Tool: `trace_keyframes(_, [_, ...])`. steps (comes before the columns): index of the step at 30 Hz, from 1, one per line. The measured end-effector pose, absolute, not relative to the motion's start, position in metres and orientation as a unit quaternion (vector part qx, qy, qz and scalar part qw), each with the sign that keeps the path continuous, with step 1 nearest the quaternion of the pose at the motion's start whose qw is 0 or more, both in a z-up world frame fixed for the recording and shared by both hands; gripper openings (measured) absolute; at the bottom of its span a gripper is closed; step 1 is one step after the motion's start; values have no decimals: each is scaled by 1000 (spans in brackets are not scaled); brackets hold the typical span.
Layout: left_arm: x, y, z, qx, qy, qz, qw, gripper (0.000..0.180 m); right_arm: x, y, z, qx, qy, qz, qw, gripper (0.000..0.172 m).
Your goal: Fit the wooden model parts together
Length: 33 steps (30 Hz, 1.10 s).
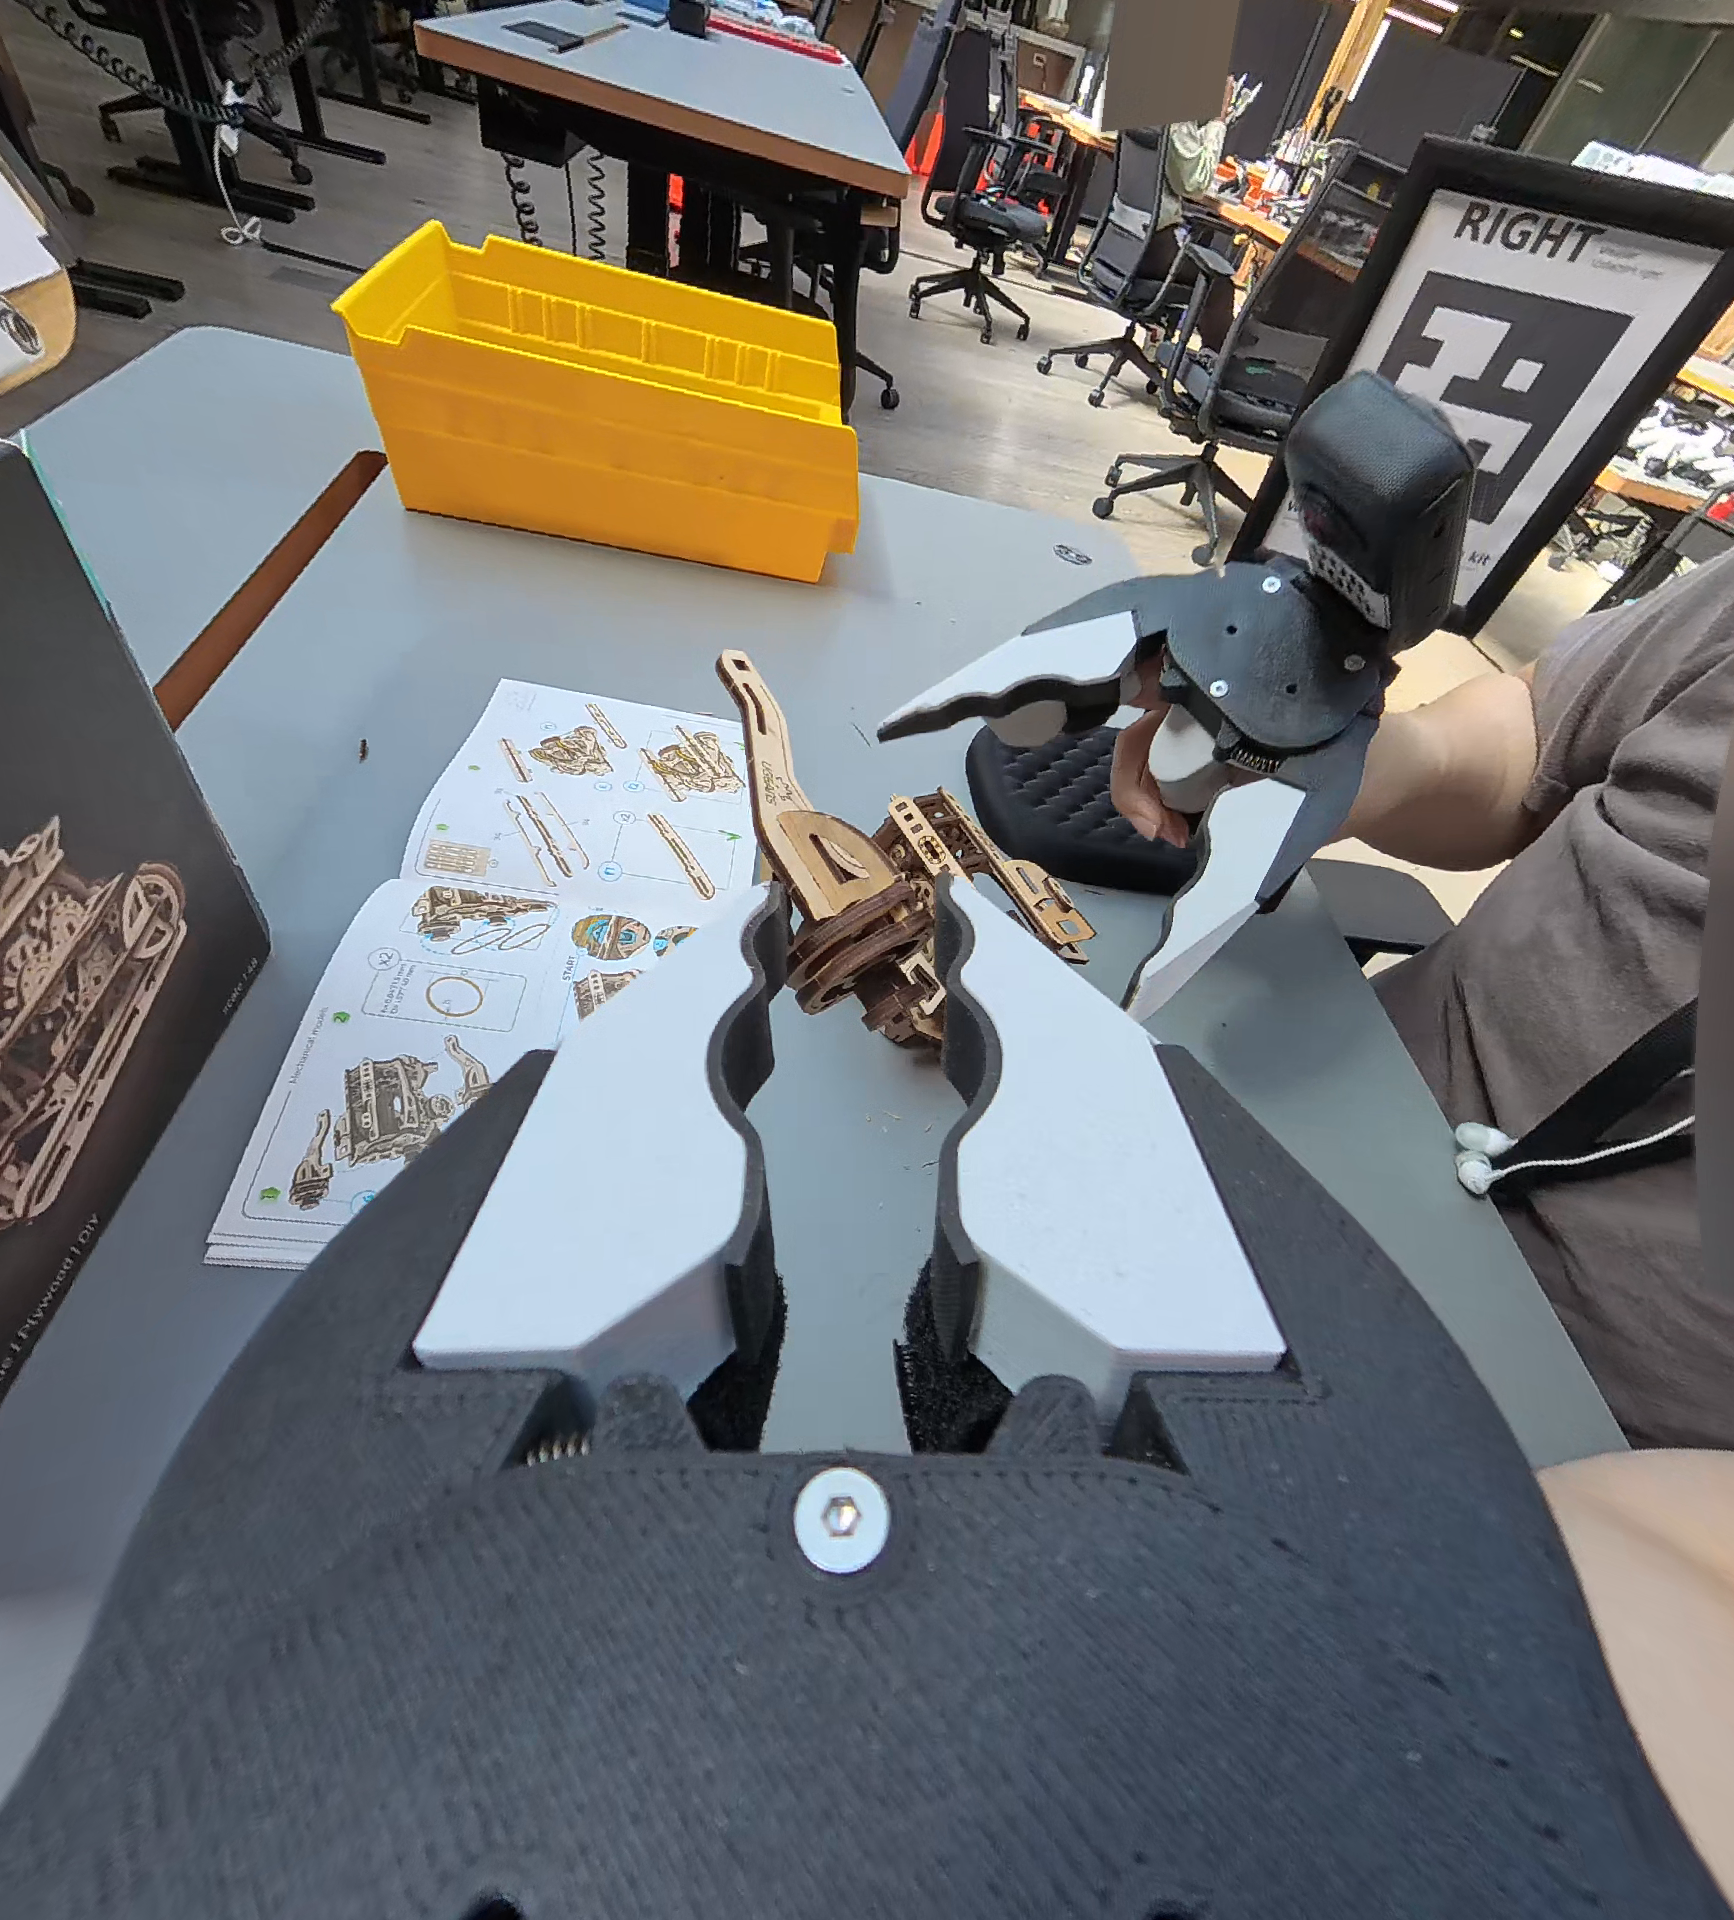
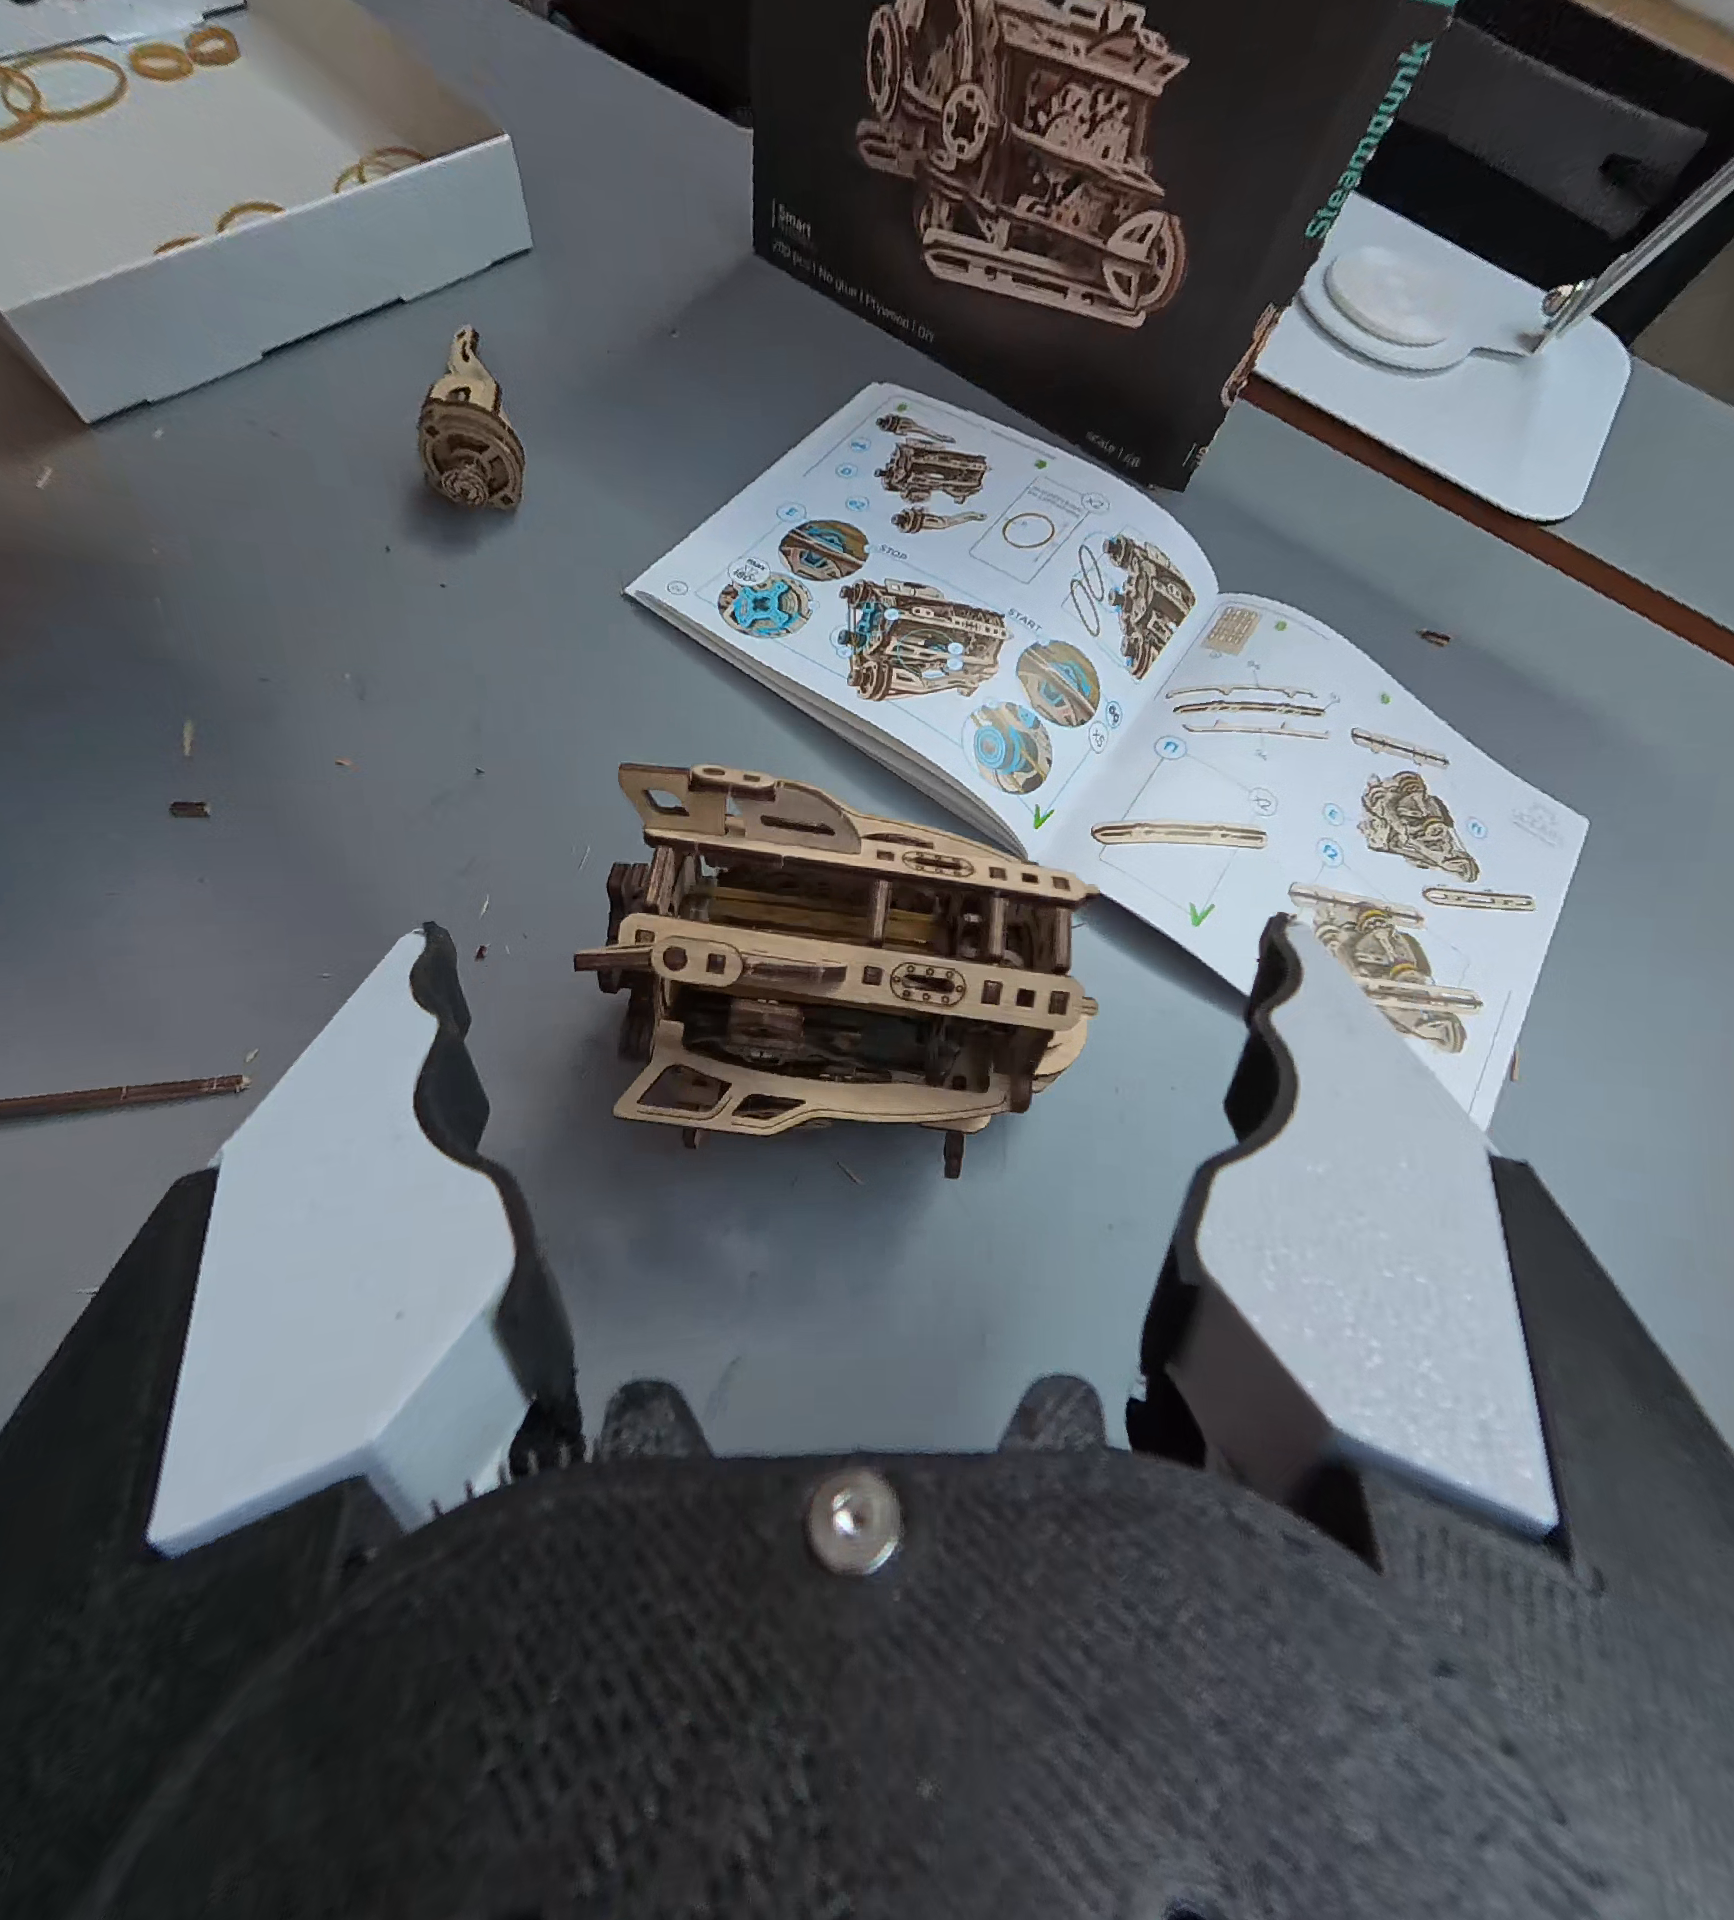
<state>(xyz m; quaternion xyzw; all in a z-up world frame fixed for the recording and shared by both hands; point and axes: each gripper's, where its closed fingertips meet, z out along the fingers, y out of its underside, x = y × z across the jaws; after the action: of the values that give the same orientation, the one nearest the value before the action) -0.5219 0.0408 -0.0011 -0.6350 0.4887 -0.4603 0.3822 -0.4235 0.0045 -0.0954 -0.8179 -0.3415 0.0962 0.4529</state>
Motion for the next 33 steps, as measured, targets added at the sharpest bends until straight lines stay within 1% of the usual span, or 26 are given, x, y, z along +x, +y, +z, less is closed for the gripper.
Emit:
trace_keyframes(2, [-524, 40, 2, -632, 486, -462, 388, 26, -424, 3, -105, -823, -331, 98, 450, 145])
trace_keyframes(7, [-524, 40, 2, -630, 487, -460, 391, 26, -420, 9, -108, -815, -306, 97, 482, 144])
trace_keyframes(12, [-525, 41, 2, -631, 486, -461, 392, 26, -422, 12, -126, -831, -301, 116, 453, 141])
trace_keyframes(14, [-526, 42, 1, -634, 484, -458, 393, 26, -420, 13, -129, -832, -302, 115, 451, 135])
trace_keyframes(15, [-527, 43, 0, -635, 484, -457, 392, 26, -420, 13, -129, -830, -307, 119, 451, 127])
trace_keyframes(20, [-528, 45, -1, -638, 478, -462, 389, 26, -427, 7, -132, -824, -335, 159, 428, 105])
trace_keyframes(27, [-529, 43, 0, -642, 482, -451, 391, 26, -429, 1, -131, -792, -414, 194, 405, 103])
trace_keyframes(33, [-528, 43, -3, -647, 483, -446, 386, 26, -430, -6, -129, -734, -505, 252, 377, 99])
